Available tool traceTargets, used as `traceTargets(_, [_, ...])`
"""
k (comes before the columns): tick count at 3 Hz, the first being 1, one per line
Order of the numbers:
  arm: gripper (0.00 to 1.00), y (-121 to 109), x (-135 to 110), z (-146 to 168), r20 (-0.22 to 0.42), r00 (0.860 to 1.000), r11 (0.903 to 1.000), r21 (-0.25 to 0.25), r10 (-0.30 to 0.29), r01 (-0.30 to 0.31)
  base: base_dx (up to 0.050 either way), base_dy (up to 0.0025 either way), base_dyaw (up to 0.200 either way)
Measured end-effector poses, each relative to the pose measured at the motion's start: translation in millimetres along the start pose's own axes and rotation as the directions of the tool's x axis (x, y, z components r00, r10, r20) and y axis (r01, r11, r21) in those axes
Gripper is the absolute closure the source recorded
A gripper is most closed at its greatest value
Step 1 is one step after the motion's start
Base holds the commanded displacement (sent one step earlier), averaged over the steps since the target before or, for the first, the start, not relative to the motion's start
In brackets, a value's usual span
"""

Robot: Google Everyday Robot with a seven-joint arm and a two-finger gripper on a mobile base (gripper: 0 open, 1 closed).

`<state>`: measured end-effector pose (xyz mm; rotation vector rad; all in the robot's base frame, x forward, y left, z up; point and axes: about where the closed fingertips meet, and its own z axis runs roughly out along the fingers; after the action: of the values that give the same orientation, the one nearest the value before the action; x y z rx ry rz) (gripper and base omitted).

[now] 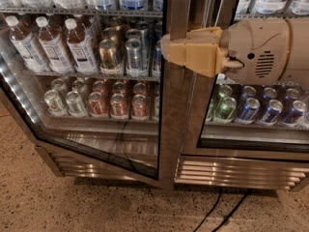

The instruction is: Open left fridge door

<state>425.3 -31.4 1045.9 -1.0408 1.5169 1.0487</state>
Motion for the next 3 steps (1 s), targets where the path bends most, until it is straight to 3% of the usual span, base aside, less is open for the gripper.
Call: traceTargets(3, [1.00,0.0,0.0,0.0,0.000,1.000,1.0000,0.000,0.000,0.000,-0.050,0.00007,-0.001])
